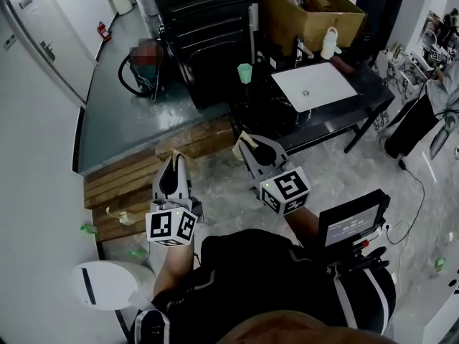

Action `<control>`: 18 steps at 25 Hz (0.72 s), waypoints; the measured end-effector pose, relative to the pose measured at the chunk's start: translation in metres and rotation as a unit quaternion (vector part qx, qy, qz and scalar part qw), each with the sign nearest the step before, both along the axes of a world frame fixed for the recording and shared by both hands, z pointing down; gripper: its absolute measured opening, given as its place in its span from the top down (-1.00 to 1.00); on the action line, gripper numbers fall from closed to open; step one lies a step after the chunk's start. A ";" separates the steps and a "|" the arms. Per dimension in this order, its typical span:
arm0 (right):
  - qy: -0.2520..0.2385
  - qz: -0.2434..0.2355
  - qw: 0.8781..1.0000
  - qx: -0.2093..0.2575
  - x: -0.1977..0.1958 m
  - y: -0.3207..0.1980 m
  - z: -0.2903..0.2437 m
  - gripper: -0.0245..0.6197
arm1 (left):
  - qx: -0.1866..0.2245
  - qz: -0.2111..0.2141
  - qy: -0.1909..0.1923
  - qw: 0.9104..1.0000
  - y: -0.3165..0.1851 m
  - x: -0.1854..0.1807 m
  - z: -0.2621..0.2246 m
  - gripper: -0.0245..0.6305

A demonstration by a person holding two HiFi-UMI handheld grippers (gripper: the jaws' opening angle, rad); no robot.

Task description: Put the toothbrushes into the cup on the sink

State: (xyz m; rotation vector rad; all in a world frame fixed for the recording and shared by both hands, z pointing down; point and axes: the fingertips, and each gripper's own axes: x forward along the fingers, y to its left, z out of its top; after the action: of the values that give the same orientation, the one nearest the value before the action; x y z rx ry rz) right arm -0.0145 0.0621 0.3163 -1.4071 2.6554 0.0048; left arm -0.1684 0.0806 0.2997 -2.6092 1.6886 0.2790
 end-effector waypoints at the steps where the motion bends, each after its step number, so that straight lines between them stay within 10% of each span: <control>1: -0.003 0.002 1.000 0.000 0.004 -0.002 -0.001 0.78 | -0.003 0.004 -0.001 1.000 -0.002 0.005 0.000 0.82; 18: 0.009 0.076 0.997 -0.012 0.047 -0.091 0.005 0.78 | -0.018 0.090 0.014 0.996 -0.117 0.055 0.014 0.82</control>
State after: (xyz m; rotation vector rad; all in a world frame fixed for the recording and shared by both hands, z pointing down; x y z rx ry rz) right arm 0.0330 -0.0291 0.3216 -1.6209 2.5640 0.0031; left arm -0.1134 -0.0362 0.3134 -2.8009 1.4824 0.2920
